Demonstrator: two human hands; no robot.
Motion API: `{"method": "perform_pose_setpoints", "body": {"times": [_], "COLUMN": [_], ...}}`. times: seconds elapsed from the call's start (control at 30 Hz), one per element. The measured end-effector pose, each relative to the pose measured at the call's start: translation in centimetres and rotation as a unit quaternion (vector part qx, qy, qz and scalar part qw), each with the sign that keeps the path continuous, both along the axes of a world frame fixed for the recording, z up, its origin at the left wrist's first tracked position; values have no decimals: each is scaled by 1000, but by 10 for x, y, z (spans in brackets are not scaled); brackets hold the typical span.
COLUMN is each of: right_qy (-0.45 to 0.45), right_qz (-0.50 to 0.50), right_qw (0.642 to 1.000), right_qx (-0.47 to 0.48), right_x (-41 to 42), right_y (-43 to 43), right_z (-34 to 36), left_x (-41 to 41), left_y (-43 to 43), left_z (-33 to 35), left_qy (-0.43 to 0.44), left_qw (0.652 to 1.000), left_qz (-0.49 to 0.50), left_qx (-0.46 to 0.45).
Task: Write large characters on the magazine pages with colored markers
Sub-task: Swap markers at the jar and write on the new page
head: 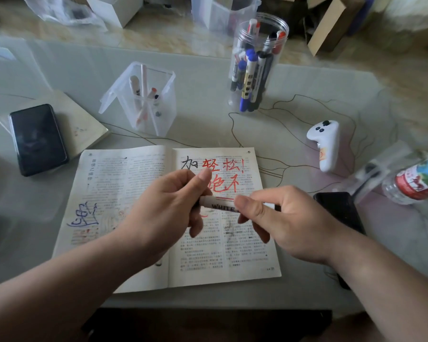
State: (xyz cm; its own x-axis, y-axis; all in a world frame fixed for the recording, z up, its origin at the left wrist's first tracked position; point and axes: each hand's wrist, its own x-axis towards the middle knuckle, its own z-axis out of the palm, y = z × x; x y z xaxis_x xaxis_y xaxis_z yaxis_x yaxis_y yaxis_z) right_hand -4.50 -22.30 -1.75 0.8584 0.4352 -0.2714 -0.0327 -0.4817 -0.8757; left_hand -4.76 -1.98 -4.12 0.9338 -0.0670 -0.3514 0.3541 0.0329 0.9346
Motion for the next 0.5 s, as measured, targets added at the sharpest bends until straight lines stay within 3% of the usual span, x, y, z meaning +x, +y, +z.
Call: {"method": "perform_pose_setpoints", "body": {"times": [0.1, 0.17, 0.23, 0.3, 0.37, 0.43, 0.5], "right_qy": [-13, -45, -80, -119, -151, -191, -228], "right_qz": [37, 71, 94, 112, 114, 112, 107], "right_qw": [999, 996, 992, 983, 976, 967, 960], "right_qx": [17, -4, -36, -82, -110, -125, -118], "right_x": [-4, -5, -4, -4, -2, 0, 1], "right_y": [1, 0, -2, -3, -7, -10, -11], "right_z": [-2, -2, -2, -1, 1, 3, 5], "left_x": [1, -2, -4, -4, 0, 5, 9], "left_y": [4, 7, 8, 5, 3, 5, 9], "left_z": [-6, -9, -10, -9, -5, 5, 15], "left_qy": [-38, -97, -117, -93, 15, 98, 111], "left_qw": [984, 940, 924, 943, 989, 995, 990], "left_qz": [-56, -99, -102, -92, -43, -29, -69], "left_qx": [164, 312, 351, 307, 137, -15, -56]}}
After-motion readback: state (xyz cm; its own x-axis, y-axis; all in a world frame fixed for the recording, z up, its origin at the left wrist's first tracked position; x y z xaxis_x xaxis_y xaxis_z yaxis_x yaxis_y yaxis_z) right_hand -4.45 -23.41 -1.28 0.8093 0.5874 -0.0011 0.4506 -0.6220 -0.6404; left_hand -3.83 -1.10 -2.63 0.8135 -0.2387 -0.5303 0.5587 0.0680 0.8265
